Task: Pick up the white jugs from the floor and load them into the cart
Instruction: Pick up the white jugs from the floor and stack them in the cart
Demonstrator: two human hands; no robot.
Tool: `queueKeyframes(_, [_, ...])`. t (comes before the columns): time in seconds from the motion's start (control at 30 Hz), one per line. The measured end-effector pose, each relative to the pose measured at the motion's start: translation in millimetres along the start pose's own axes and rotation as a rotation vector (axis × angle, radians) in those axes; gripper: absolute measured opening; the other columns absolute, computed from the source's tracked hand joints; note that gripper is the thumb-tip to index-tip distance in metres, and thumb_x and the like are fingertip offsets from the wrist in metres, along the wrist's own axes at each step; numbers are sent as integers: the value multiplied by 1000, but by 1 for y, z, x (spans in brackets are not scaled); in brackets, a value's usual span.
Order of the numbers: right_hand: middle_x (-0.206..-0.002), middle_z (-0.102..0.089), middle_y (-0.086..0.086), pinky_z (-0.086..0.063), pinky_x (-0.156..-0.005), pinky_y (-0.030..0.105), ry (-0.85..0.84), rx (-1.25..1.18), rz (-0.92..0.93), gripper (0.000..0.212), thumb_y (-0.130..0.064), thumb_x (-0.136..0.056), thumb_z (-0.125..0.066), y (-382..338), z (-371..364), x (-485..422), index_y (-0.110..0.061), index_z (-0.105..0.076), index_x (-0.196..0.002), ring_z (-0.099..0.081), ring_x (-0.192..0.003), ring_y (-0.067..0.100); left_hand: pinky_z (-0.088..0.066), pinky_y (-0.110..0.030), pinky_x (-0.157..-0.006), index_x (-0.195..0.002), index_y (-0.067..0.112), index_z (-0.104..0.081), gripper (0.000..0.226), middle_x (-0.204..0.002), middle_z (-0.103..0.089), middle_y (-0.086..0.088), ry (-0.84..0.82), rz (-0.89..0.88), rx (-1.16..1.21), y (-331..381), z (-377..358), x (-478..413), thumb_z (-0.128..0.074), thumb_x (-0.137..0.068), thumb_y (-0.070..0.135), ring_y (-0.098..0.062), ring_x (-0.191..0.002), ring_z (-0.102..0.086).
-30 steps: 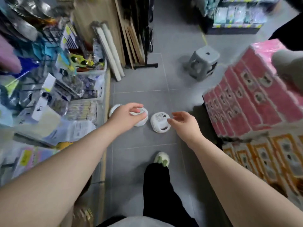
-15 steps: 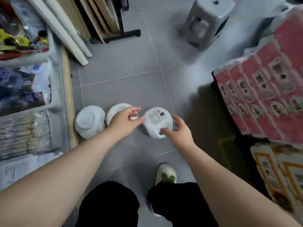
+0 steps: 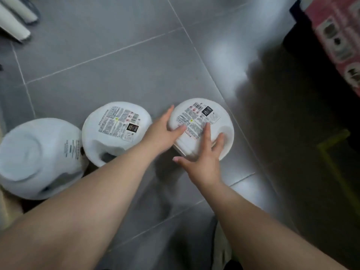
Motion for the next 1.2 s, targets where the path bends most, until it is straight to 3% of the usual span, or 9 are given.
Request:
queueKeyframes(0.17, [-161,21,2,-43,-99,30,72,78,28,124,-35,-65,-86,11,10,-17,-59,7,-144,-38,-139,20,-40,-29,-108,-151,43,-18,108,-139,-53,14,-106,46,244,-15,-19,-21,-83,-65,51,-5,-121,-54])
queueKeyframes(0.27, [-163,9,-1,-40,-100,26,53,113,78,115,-33,-69,-82,18,23,-18,-57,-1,-147,-33,-142,15,-43,-30,-106,-150,46,-19,119,-129,-59,21,-126,75,378,-17,-31,-19,-83,-50,57,1,-114,-58])
queueKeyframes(0.53, [-160,-19,-3,-11,-97,3,-51,-83,115,93,-30,-73,-82,-24,75,-8,-41,-29,-149,-5,-146,2,-46,-12,-88,-145,40,-35,82,-126,-56,15,24,44,456,40,-11,21,-79,-76,40,5,-105,-57])
queueKeyframes(0.63, [-158,-27,-4,-16,-106,10,-107,-108,159,90,-35,-72,-83,-74,112,14,-43,-33,-146,-13,-147,3,-45,-28,-103,-140,46,-41,90,-128,-58,16,88,31,470,81,29,59,-81,-60,56,1,-113,-59])
queueKeyframes(0.7, [-152,-37,-8,-26,-116,26,-159,-139,171,88,-43,-67,-85,-115,139,33,-46,-39,-142,-25,-144,7,-47,-36,-104,-138,50,-42,82,-129,-59,15,140,47,494,115,60,95,-78,-64,55,-3,-114,-59])
queueKeyframes(0.77, [-142,-49,-13,-38,-112,37,-197,-172,153,89,-53,-56,-85,-160,166,57,-48,-46,-136,-42,-135,9,-49,-40,-101,-134,57,-41,78,-130,-58,13,180,62,528,151,91,138,-75,-63,62,-7,-114,-60])
queueKeyframes(0.93, [-126,-60,-20,-46,-104,35,-312,-209,183,90,-58,-46,-85,-278,228,141,-48,-53,-131,-57,-117,4,-50,-46,-99,-102,78,-45,71,-135,-55,5,260,89,566,229,176,255,-75,-38,83,-14,-117,-60])
queueKeyframes(1.07, [-125,-61,-16,-49,-101,35,-376,-198,223,89,-57,-47,-86,-363,271,220,-46,-55,-130,-59,-114,6,-51,-47,-98,-118,67,-49,81,-135,-57,9,308,76,589,292,243,356,-81,-44,73,-13,-117,-60])
queueKeyframes(1.2, [-126,-61,-12,-51,-96,30,-481,-223,263,80,-39,-59,-91,-434,300,292,-40,-57,-131,-61,-110,6,-59,-43,-82,-140,48,-40,81,-141,-48,9,366,77,574,333,298,443,-80,-70,47,-17,-113,-60])
Point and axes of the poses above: each hand's wrist, its own x-axis away from the middle knuckle, its own z-axis out of the back of the hand, y = z × x, the point moved 4 cm from there along -x, towards the middle knuckle
